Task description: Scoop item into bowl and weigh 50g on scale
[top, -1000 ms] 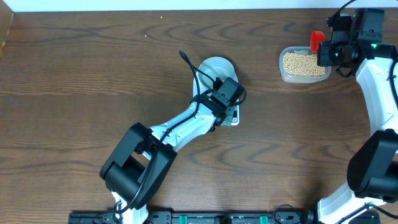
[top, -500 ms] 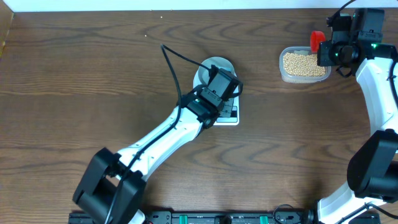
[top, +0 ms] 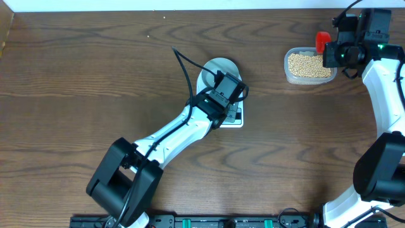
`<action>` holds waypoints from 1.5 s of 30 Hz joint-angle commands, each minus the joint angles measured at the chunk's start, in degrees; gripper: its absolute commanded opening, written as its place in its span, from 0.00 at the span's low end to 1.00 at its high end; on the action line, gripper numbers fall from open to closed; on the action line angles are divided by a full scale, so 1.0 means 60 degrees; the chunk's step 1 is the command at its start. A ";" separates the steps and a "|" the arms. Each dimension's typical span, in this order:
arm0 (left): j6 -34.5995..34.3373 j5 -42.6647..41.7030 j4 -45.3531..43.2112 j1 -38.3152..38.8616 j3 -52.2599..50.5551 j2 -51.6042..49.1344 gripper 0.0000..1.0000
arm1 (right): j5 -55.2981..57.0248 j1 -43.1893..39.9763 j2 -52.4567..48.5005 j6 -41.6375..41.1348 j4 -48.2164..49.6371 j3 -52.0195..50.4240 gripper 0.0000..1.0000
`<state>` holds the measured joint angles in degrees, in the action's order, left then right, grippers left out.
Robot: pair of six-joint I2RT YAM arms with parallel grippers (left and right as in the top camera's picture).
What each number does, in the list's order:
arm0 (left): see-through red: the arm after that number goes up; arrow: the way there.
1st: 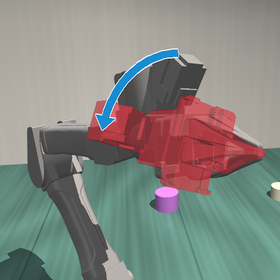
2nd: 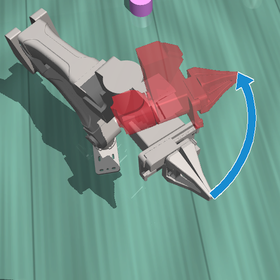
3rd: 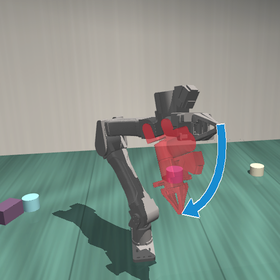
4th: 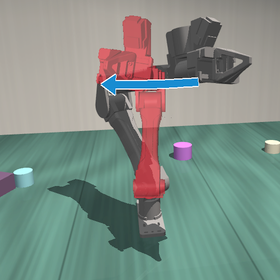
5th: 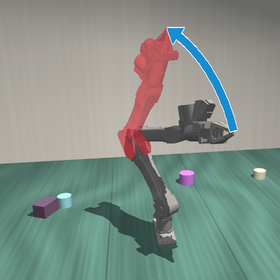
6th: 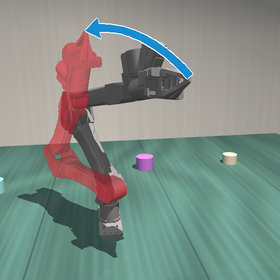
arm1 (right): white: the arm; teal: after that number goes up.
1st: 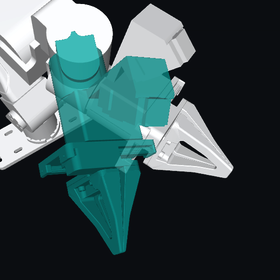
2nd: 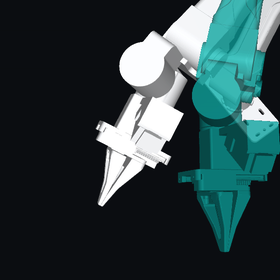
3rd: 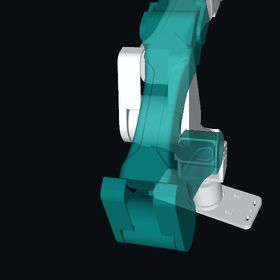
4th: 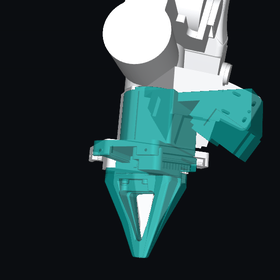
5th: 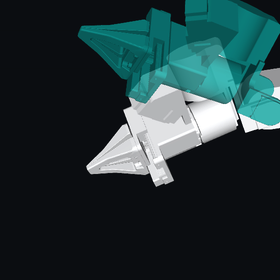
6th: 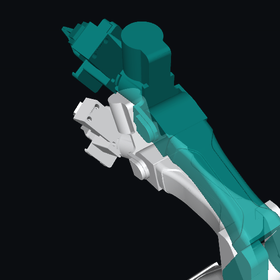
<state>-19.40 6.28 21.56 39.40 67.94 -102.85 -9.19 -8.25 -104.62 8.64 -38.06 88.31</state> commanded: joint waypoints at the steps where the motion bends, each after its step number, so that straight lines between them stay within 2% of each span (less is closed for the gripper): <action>1: 0.0157 -0.0211 -0.0022 -0.0007 -0.0062 -0.0229 0.07 | 0.0044 -0.0073 0.0164 0.0146 -0.0004 0.0153 0.01; 24: 0.0160 -0.0510 0.0084 0.0098 -0.0557 -0.0703 0.07 | 0.0044 -0.0073 0.0164 0.0146 -0.0018 0.0153 0.01; 34: 0.0302 -0.0506 -0.0652 0.0091 -0.0805 -0.0718 0.07 | 0.0044 -0.0073 0.0164 0.0146 -0.0051 0.0153 0.01; 40: 0.1016 -0.0430 -0.1082 0.0087 -0.0714 -0.0714 0.07 | 0.0040 -0.0073 0.0164 0.0146 -0.0047 0.0153 0.01; 45: 0.1122 -0.0397 -0.1053 0.0073 -0.0703 -0.0707 0.07 | 0.0040 -0.0073 0.0164 0.0146 -0.0051 0.0153 0.01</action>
<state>-14.61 3.33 15.14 39.92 63.29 -106.41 -9.19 -8.25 -104.62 8.67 -38.30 88.31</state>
